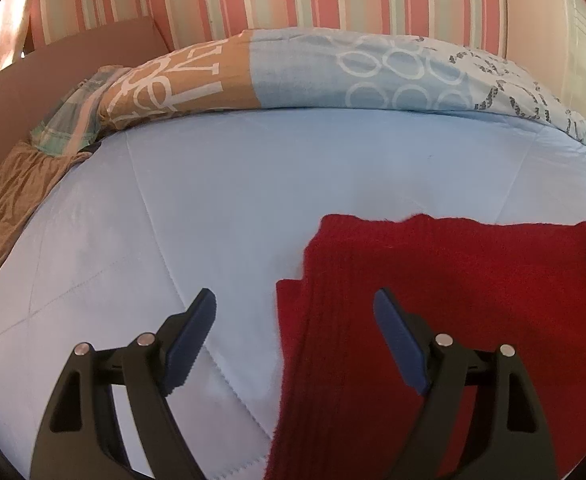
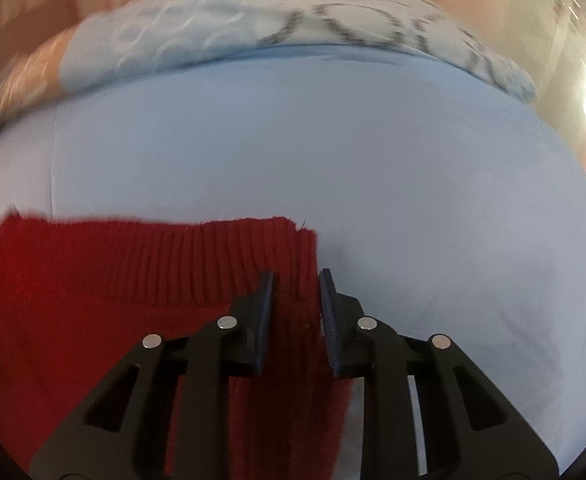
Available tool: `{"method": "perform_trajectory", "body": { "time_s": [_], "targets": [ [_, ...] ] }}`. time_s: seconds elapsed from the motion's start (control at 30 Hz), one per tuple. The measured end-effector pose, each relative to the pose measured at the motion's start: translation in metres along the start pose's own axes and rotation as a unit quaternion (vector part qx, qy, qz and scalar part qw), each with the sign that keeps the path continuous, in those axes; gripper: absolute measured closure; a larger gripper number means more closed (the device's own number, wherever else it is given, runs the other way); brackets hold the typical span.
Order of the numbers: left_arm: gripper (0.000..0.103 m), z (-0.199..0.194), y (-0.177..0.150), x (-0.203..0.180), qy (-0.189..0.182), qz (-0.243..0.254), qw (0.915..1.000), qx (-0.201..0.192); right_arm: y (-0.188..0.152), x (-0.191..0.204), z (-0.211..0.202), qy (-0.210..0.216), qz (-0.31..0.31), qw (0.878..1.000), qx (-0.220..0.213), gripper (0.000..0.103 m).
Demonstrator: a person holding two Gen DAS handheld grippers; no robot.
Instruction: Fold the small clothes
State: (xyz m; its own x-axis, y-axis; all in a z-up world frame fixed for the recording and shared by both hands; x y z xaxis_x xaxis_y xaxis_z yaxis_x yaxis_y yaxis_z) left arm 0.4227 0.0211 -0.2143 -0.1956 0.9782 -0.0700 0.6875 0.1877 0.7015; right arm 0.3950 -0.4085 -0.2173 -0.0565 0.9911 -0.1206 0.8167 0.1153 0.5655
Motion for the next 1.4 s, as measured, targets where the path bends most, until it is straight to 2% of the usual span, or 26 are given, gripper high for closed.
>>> {"method": "perform_trajectory", "body": {
  "time_s": [0.07, 0.23, 0.27, 0.3, 0.33, 0.47, 0.53, 0.63, 0.87, 1.1, 1.2, 1.27, 1.4],
  "targets": [
    [0.021, 0.005, -0.004, 0.001, 0.008, 0.001, 1.0000, 0.004, -0.006, -0.014, 0.007, -0.011, 0.026, 0.999, 0.016, 0.066],
    [0.021, 0.008, -0.011, 0.003, 0.006, -0.001, 0.9999, 0.013, -0.002, -0.001, 0.001, -0.001, -0.011, 1.000, 0.003, 0.066],
    [0.021, 0.006, -0.011, 0.003, 0.003, 0.000, 0.9999, 0.010, -0.002, -0.001, -0.001, 0.001, -0.010, 1.000, 0.000, 0.064],
    [0.021, 0.004, -0.010, 0.002, -0.002, -0.001, 1.0000, 0.007, -0.002, -0.003, -0.008, 0.004, -0.003, 1.000, -0.010, 0.054],
    [0.021, 0.002, -0.010, 0.002, -0.005, 0.000, 1.0000, 0.006, -0.003, -0.006, -0.012, 0.006, 0.002, 1.000, -0.017, 0.050],
    [0.021, -0.016, -0.010, -0.002, -0.021, 0.004, 0.9997, -0.010, -0.013, -0.012, -0.037, 0.013, 0.000, 0.999, -0.036, 0.047],
    [0.021, -0.024, -0.010, -0.005, -0.027, 0.007, 0.9995, -0.017, -0.028, -0.013, -0.049, 0.018, -0.002, 0.999, -0.040, 0.033],
    [0.021, -0.038, -0.014, -0.011, -0.037, 0.010, 0.9989, -0.026, -0.051, -0.012, -0.057, 0.042, -0.001, 0.998, -0.037, 0.022],
    [0.021, -0.064, -0.031, -0.024, -0.054, 0.026, 0.9971, -0.048, -0.083, -0.002, -0.066, 0.073, -0.007, 0.996, -0.044, 0.021],
    [0.021, -0.082, -0.044, -0.022, -0.063, 0.022, 0.9961, -0.058, -0.091, 0.015, -0.101, 0.045, -0.028, 0.996, -0.074, 0.021],
    [0.021, -0.083, -0.046, -0.021, -0.070, 0.021, 0.9961, -0.050, -0.093, 0.020, -0.102, 0.046, -0.026, 0.997, -0.060, 0.011],
    [0.021, -0.085, -0.046, -0.021, -0.069, 0.017, 0.9962, -0.050, -0.093, 0.019, -0.092, 0.063, -0.005, 0.997, -0.048, 0.011],
    [0.021, -0.089, -0.046, -0.026, -0.074, 0.015, 0.9958, -0.052, -0.090, 0.014, -0.073, 0.067, 0.020, 0.997, -0.026, 0.015]
  ]
}}
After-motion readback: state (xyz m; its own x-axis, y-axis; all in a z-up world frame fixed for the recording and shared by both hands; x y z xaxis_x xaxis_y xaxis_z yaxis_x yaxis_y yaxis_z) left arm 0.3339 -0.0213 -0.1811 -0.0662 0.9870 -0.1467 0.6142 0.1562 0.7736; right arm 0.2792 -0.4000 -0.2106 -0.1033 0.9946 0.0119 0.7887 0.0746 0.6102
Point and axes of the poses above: each gripper's, at about its wrist camera, not at the fingertips, and z roughly the way its jaws point, x to its left, y to its top, the point moved 4 cm from there along z, roughly the way its jaws point, and after that the axes turned 15 degrees about -z, right-handed, at the moved point
